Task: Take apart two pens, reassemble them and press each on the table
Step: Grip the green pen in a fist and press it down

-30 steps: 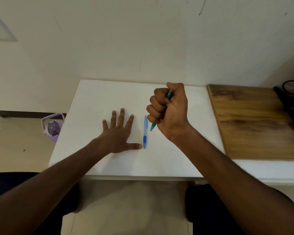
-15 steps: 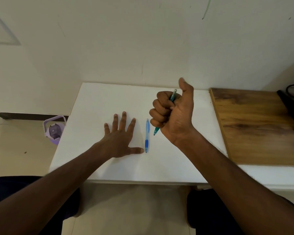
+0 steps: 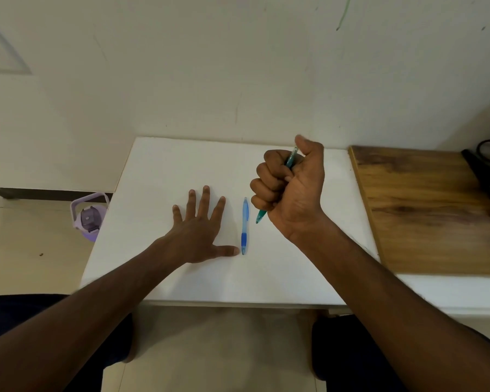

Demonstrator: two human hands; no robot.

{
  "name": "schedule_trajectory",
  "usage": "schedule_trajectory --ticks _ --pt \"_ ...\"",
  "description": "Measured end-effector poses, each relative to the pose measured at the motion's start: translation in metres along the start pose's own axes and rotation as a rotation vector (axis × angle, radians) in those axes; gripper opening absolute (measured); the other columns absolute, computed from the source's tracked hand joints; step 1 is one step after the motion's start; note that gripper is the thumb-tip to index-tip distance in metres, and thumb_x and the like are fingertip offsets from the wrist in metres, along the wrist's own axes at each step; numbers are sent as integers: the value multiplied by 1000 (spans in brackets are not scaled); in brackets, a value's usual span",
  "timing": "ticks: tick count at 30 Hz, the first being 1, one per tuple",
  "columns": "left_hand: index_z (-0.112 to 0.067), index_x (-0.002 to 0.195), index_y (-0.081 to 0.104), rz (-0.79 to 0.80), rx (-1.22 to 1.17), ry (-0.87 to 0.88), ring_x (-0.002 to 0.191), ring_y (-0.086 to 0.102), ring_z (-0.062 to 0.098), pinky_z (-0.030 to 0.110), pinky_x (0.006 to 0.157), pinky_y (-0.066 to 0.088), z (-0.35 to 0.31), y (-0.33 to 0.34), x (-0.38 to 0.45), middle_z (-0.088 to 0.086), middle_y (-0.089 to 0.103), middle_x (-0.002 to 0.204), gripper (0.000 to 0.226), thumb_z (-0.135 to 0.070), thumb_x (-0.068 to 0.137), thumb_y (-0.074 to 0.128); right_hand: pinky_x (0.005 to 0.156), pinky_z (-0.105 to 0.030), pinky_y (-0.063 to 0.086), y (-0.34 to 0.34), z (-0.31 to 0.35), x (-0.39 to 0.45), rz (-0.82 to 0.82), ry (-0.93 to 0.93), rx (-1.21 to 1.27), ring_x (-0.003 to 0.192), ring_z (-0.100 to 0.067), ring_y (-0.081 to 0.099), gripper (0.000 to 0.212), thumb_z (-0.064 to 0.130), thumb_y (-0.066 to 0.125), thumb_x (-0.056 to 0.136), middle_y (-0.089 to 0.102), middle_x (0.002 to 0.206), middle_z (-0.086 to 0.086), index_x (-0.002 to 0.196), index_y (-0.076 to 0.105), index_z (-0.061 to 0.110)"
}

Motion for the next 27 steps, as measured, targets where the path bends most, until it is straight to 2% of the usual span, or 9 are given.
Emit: schedule_trajectory --ticks 3,6,10,13,16,19,23,27 --pt "-24 162 -29 -1 0 1 155 -31 47 71 124 1 1 0 1 12 -45 165 137 -92 77 54 45 -16 20 1 2 0 26 -2 -2 40 -7 18 50 45 31 92 26 43 8 46 33 24" --pt "-25 162 -29 -4 -6 1 155 -31 47 71 124 1 2 1 2 12 -45 165 138 -93 75 53 46 -19 16 3 0 0 28 14 8 44 -10 13 57 52 26 100 18 48 4 52 24 21" --pt "-25 162 -29 -6 1 -1 155 -30 48 71 123 2 2 2 3 12 -44 165 138 -94 74 52 45 -16 20 2 -1 1 17 20 -3 40 -7 18 61 42 22 103 28 43 9 46 34 24" --pt "-24 163 -28 -8 0 1 156 -30 48 71 123 2 3 2 1 13 -44 165 138 -94 75 52 46 -19 15 3 0 1 27 11 11 44 -10 12 56 50 23 102 20 46 6 53 24 22" --pt "-24 163 -28 -6 -3 1 155 -30 47 71 124 2 2 1 1 13 -44 165 138 -93 76 53 46 -16 19 1 0 1 17 1 -1 42 -8 16 52 44 27 97 20 47 6 49 30 23" --pt "-24 163 -28 -3 1 -2 155 -31 47 71 124 2 1 1 1 13 -44 165 138 -93 76 53 47 -20 14 1 0 1 41 0 6 45 -10 12 53 47 22 100 16 52 2 54 24 21" --pt "-24 163 -28 -9 3 5 155 -31 48 72 124 2 1 2 1 13 -44 165 138 -94 75 52 46 -16 20 0 3 1 40 -9 -1 41 -7 17 49 43 30 92 21 47 6 48 33 23" --pt "-24 162 -29 -8 -7 8 155 -32 47 72 125 1 1 3 3 12 -45 165 138 -93 75 52 47 -20 14 0 2 0 41 -13 -1 46 -11 12 51 46 31 97 15 53 1 53 26 21"
Point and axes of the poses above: each hand's wrist, its own x-axis towards the middle knuckle, its own y-axis out of the palm, z = x × y, the point moved 5 cm from there along x, towards the middle knuckle
